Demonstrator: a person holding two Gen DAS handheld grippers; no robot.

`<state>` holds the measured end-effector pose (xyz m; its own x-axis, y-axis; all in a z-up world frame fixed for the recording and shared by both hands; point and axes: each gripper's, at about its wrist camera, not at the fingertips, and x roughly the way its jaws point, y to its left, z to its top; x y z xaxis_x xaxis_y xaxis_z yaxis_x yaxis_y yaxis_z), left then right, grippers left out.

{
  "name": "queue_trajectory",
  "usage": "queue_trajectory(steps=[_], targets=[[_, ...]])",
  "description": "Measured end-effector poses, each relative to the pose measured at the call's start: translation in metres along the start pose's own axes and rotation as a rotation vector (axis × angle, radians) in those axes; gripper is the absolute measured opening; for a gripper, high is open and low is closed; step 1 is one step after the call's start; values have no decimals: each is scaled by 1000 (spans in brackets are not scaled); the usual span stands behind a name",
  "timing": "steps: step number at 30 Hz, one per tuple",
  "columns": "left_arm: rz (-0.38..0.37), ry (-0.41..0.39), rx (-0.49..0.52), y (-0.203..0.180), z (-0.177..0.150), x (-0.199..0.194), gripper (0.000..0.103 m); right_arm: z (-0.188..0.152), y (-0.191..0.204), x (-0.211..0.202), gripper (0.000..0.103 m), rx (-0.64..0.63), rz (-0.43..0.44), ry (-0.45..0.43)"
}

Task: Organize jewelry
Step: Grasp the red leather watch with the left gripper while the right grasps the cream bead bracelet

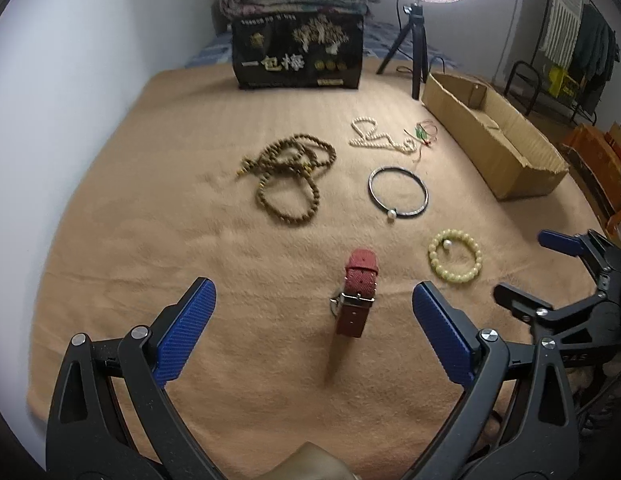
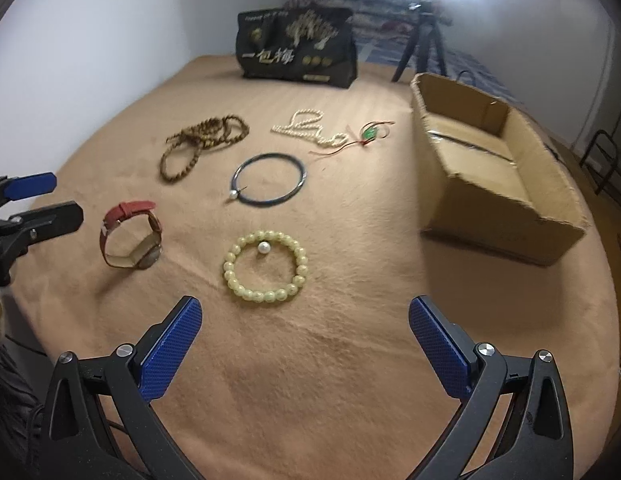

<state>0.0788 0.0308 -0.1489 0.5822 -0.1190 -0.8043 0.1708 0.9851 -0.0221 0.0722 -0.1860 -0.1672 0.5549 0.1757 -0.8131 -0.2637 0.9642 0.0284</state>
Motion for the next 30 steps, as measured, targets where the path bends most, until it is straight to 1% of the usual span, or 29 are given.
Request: queue_trajectory(steps=[3, 5, 7, 8, 11, 12, 14, 15, 17, 18, 19, 20, 21, 24, 25, 26, 27, 29, 30], targets=[[-5, 12, 18, -4, -2, 9, 99, 3, 5, 5, 103, -21, 17, 7], [-24, 30, 15, -3, -2, 13, 88, 4, 6, 6, 103, -30, 12, 7], [-31, 50, 7, -3, -2, 21, 84, 6, 6, 8, 103, -28, 12, 8], [-34, 57, 6, -2, -3, 23, 76, 6, 4, 9, 103, -18, 12, 11], [-43, 88, 6, -3, -4, 33, 69, 9, -7, 13, 102, 36, 5, 21], [-47, 93, 6, -3, -4, 34, 68, 10, -10, 13, 98, 54, 6, 23], [-48, 99, 11, -4, -4, 37, 61, 11, -17, 16, 91, 85, 2, 32], [-48, 101, 11, -5, -4, 39, 60, 12, -21, 18, 87, 100, 0, 39], [-53, 109, 8, -5, -3, 41, 54, 13, -25, 21, 83, 121, 10, 53], [-57, 115, 5, -5, -3, 43, 52, 13, -25, 23, 76, 127, 17, 61], [-60, 120, 1, -5, -3, 44, 47, 14, -25, 26, 72, 129, 23, 69], [-64, 127, -5, -4, -2, 46, 44, 14, -25, 29, 66, 128, 31, 80], [-69, 134, -11, -4, -2, 48, 43, 15, -24, 32, 61, 128, 36, 90], [-78, 144, -23, -3, -2, 50, 34, 15, -22, 37, 58, 126, 34, 102], [-79, 145, -24, -3, -2, 51, 29, 16, -22, 38, 58, 125, 35, 101], [-79, 146, -23, -3, -1, 51, 26, 17, -21, 39, 56, 126, 36, 101], [-81, 146, -24, -3, -1, 52, 25, 18, -21, 40, 51, 126, 36, 101], [-85, 147, -24, -4, -1, 52, 20, 19, -20, 43, 46, 120, 26, 107], [-85, 148, -23, -4, -1, 53, 19, 19, -19, 44, 45, 113, 19, 109]])
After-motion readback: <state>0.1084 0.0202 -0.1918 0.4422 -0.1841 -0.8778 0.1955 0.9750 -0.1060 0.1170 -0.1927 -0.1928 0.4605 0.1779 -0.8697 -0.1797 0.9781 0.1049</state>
